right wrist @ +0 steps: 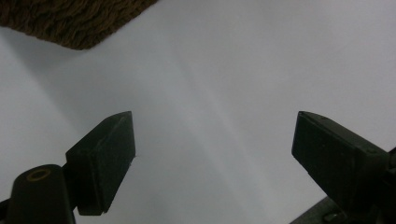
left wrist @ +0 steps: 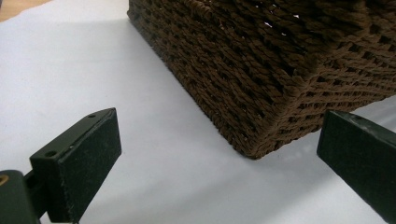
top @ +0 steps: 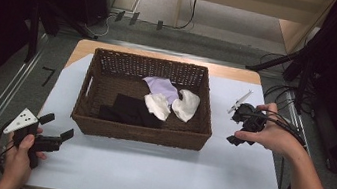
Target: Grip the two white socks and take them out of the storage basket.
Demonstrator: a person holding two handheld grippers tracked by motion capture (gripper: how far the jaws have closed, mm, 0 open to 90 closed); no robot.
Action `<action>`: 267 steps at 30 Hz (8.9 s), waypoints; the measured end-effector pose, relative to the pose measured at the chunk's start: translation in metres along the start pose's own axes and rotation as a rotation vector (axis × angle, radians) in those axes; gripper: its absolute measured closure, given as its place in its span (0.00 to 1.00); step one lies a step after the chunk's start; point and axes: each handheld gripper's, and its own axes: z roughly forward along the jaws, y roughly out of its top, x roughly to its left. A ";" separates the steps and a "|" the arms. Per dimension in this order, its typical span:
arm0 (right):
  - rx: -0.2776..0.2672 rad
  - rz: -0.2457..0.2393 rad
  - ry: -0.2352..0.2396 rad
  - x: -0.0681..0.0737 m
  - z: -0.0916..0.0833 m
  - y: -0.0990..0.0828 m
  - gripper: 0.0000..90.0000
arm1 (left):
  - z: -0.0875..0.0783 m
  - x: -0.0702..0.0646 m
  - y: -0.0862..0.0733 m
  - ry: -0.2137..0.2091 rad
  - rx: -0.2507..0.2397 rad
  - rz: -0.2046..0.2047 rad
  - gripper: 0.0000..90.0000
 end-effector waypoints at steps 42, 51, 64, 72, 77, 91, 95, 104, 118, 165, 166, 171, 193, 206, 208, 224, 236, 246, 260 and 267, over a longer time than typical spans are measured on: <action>-0.070 -0.184 0.029 0.029 -0.022 0.127 0.15 | -0.001 0.000 0.000 -0.009 -0.007 0.002 0.01; -0.067 -0.189 0.040 0.034 -0.003 0.148 0.15 | -0.001 0.000 -0.001 -0.009 -0.015 0.005 0.01; -0.041 -0.136 0.009 0.027 0.030 0.167 0.26 | -0.001 0.000 0.000 -0.006 -0.007 0.008 0.01; -0.014 -0.088 -0.034 0.023 0.047 0.175 0.37 | -0.001 0.000 -0.001 -0.005 -0.016 0.007 0.01; 0.011 -0.066 -0.077 0.020 0.054 0.180 0.46 | -0.002 0.000 -0.001 -0.005 -0.017 0.007 0.01; 0.045 -0.077 -0.057 0.013 0.061 0.184 0.97 | -0.002 0.000 -0.001 -0.008 -0.020 0.004 0.01; 0.024 -0.100 -0.022 0.015 0.051 0.182 0.97 | -0.002 0.000 -0.001 -0.010 -0.018 0.002 0.01; -0.118 -0.146 0.049 0.029 0.002 0.184 0.97 | -0.001 0.000 -0.001 -0.005 -0.017 0.004 0.01; -0.155 -0.214 0.103 0.072 0.013 0.220 0.82 | -0.002 0.000 -0.001 -0.007 -0.024 -0.002 0.01; -0.003 -0.110 -0.041 0.088 0.095 0.224 0.49 | -0.002 0.000 -0.001 -0.011 -0.022 0.005 0.01; -0.004 -0.109 -0.042 0.089 0.094 0.224 0.53 | -0.002 0.000 -0.001 -0.011 -0.023 0.005 0.01; -0.027 -0.124 -0.002 0.082 0.088 0.223 0.72 | -0.002 0.000 -0.001 -0.009 -0.023 0.008 0.01; -0.023 -0.199 0.102 0.061 0.056 0.191 0.76 | -0.002 0.000 -0.001 -0.012 -0.018 0.002 0.01; 0.043 -0.252 0.130 0.051 0.044 0.163 0.76 | -0.002 0.000 -0.001 -0.010 -0.018 0.002 0.01; 0.045 -0.255 0.133 0.050 0.041 0.160 0.76 | -0.002 0.000 -0.001 -0.008 -0.018 0.002 0.01; 0.025 -0.241 0.154 0.047 0.007 0.149 0.76 | -0.001 0.000 -0.001 -0.005 -0.015 0.005 0.01; 0.006 -0.205 0.164 0.031 -0.024 0.142 0.76 | -0.001 0.000 -0.001 -0.007 -0.015 0.005 0.01; -0.009 -0.201 0.150 0.028 -0.043 0.146 0.76 | -0.001 0.000 -0.001 -0.007 -0.020 0.003 0.01; -0.014 -0.167 0.133 0.019 -0.047 0.139 0.76 | -0.001 0.000 -0.001 -0.006 -0.019 0.003 0.01; -0.013 -0.145 0.127 0.011 -0.048 0.132 0.76 | -0.001 0.000 -0.001 -0.006 -0.020 0.003 0.01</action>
